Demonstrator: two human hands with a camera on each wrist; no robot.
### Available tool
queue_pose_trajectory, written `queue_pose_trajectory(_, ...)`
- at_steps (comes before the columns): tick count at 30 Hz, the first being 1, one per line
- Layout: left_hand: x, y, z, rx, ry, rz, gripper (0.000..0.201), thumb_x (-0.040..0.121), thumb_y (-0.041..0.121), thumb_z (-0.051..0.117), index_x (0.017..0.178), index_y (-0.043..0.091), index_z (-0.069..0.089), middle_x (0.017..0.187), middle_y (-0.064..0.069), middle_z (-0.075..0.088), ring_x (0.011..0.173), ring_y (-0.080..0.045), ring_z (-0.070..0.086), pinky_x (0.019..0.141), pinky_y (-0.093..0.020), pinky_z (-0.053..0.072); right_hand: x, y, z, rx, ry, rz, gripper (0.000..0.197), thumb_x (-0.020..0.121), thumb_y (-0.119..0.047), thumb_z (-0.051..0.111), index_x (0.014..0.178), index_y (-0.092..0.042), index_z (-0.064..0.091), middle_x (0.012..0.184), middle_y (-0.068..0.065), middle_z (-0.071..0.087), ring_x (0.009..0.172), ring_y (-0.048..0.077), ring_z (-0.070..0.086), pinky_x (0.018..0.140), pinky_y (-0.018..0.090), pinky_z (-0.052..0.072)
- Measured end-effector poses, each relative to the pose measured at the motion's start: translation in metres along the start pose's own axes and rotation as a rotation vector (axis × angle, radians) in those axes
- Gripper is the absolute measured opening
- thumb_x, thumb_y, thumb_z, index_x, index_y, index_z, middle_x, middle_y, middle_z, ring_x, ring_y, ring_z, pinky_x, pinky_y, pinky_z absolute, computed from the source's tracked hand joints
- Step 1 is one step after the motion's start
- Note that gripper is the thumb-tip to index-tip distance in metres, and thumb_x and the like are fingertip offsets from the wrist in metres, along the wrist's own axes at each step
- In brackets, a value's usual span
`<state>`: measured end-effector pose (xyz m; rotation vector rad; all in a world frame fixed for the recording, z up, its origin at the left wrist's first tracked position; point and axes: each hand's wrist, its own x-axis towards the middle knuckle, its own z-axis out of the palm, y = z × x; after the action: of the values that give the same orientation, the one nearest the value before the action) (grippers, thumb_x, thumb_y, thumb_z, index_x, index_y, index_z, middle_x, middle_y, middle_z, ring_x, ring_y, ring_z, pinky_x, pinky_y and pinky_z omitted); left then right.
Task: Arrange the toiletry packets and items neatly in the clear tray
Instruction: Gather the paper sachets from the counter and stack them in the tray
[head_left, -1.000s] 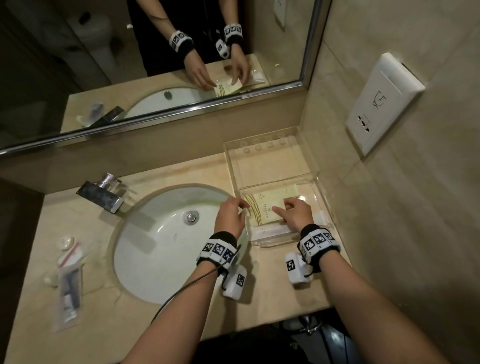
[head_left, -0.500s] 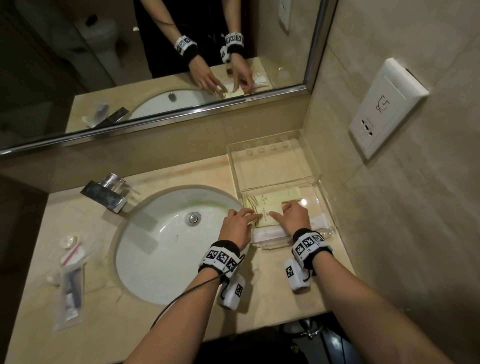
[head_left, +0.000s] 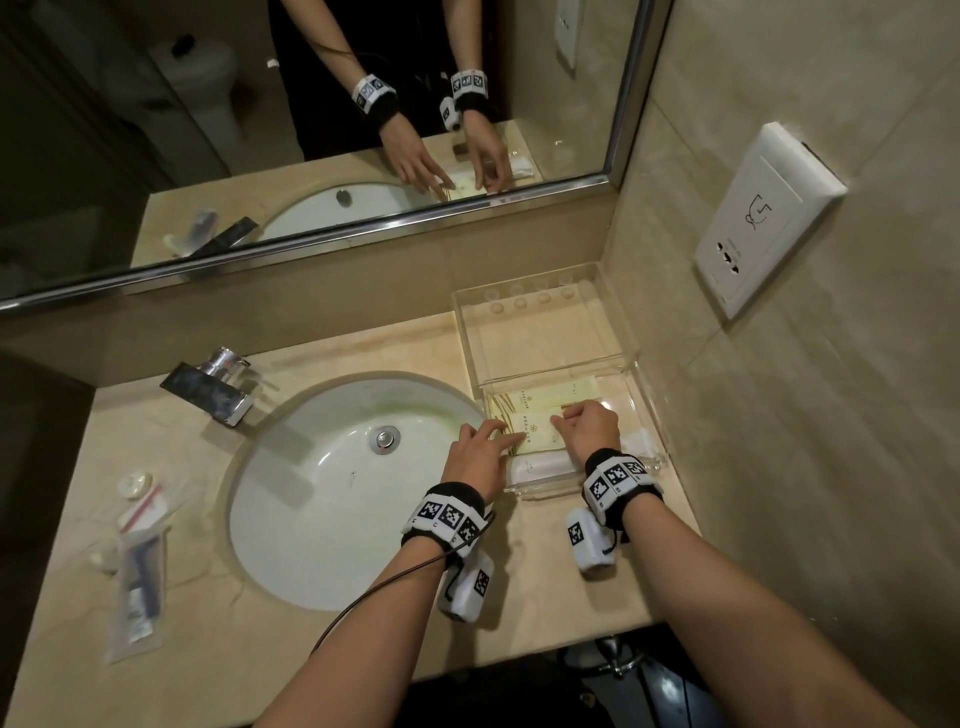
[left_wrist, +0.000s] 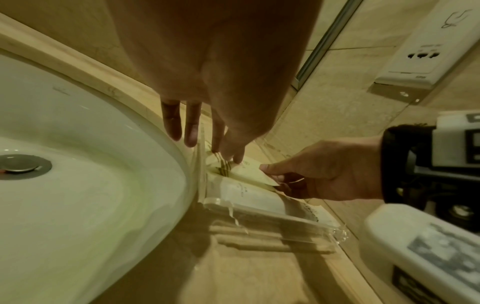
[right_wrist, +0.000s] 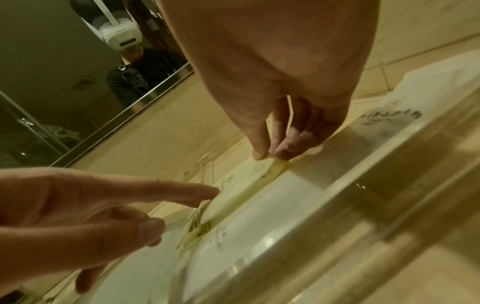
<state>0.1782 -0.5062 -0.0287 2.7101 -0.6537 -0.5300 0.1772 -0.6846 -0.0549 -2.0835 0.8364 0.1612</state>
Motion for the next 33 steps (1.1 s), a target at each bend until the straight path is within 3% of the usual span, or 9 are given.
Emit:
queue_pose_trajectory(10,-0.003,0.002,0.005,-0.019,0.009,-0.009,0.046,0.096,0.015,0.045,0.139,0.032,0.047,0.145,-0.001,0.039,0.123,-0.029,0.037,0.102,-0.037,0.036,-0.001,-0.004,-0.001,0.019,0.049,-0.007,0.005,0.083,-0.016,0.073,0.083,-0.013,0.068,0.09,0.01,0.072,0.086,0.028,0.069,0.078,0.036,0.056)
queue_pose_trajectory(15,-0.005,-0.002,0.005,-0.075,0.014,0.008,0.047,0.096,0.014,0.045,0.139,0.031,0.047,0.142,-0.001,0.041,0.121,-0.028,0.038,0.104,-0.038,0.036,-0.005,-0.006,-0.004,0.032,0.052,-0.008,0.011,0.085,-0.019,0.071,0.091,-0.012,0.064,0.095,0.01,0.071,0.089,0.027,0.067,0.078,0.034,0.054)
queue_pose_trajectory(19,-0.012,-0.014,-0.01,-0.293,0.113,-0.053,0.036,0.095,0.014,0.049,0.128,0.025,0.057,0.124,-0.003,0.056,0.113,-0.024,0.044,0.1,-0.034,0.039,-0.017,-0.021,-0.007,0.013,0.138,-0.117,0.016,0.089,-0.025,0.066,0.099,-0.014,0.061,0.098,0.005,0.065,0.085,0.022,0.062,0.074,0.032,0.049)
queue_pose_trajectory(21,-0.02,-0.028,-0.024,-0.451,0.168,-0.129,0.027,0.094,0.015,0.051,0.117,0.021,0.063,0.111,-0.003,0.063,0.1,-0.019,0.053,0.089,-0.024,0.046,-0.027,-0.036,0.0,0.08,0.139,-0.199,0.013,0.088,-0.022,0.067,0.097,-0.014,0.063,0.094,0.004,0.066,0.083,0.02,0.063,0.076,0.035,0.053)
queue_pose_trajectory(23,-0.031,-0.046,-0.038,-0.591,0.21,-0.204,0.02,0.093,0.014,0.053,0.108,0.016,0.066,0.101,-0.003,0.066,0.086,-0.015,0.058,0.07,-0.007,0.044,-0.04,-0.055,0.012,0.143,0.102,-0.285,0.01,0.086,-0.021,0.069,0.094,-0.014,0.065,0.09,0.001,0.067,0.081,0.019,0.063,0.075,0.036,0.054)
queue_pose_trajectory(24,-0.038,-0.057,-0.045,-0.64,0.242,-0.235,0.017,0.093,0.013,0.054,0.103,0.015,0.067,0.097,-0.003,0.068,0.082,-0.015,0.06,0.065,-0.005,0.044,-0.046,-0.066,0.018,0.16,0.065,-0.327,0.01,0.086,-0.021,0.069,0.093,-0.014,0.066,0.088,0.0,0.067,0.079,0.017,0.063,0.074,0.033,0.054)
queue_pose_trajectory(26,-0.056,-0.081,-0.058,-0.713,0.32,-0.306,0.013,0.091,0.012,0.056,0.094,0.016,0.068,0.089,-0.001,0.069,0.075,-0.014,0.061,0.065,-0.008,0.045,-0.06,-0.088,0.035,0.18,-0.03,-0.397,0.008,0.086,-0.021,0.068,0.092,-0.015,0.068,0.085,-0.002,0.068,0.078,0.016,0.063,0.073,0.029,0.052)
queue_pose_trajectory(29,-0.091,-0.12,-0.071,-0.793,0.429,-0.421,0.012,0.09,0.011,0.058,0.089,0.019,0.065,0.079,0.002,0.069,0.069,-0.015,0.062,0.07,-0.023,0.051,-0.079,-0.119,0.07,0.175,-0.157,-0.477,0.008,0.088,-0.022,0.067,0.09,-0.014,0.068,0.082,-0.002,0.068,0.076,0.015,0.063,0.073,0.028,0.052)
queue_pose_trajectory(33,-0.15,-0.174,-0.079,-0.812,0.519,-0.55,0.012,0.09,0.009,0.057,0.09,0.017,0.066,0.078,0.001,0.068,0.068,-0.012,0.061,0.066,-0.019,0.05,-0.113,-0.153,0.126,0.152,-0.336,-0.536,0.006,0.088,-0.021,0.067,0.089,-0.015,0.067,0.08,-0.002,0.067,0.071,0.012,0.062,0.067,0.021,0.051)
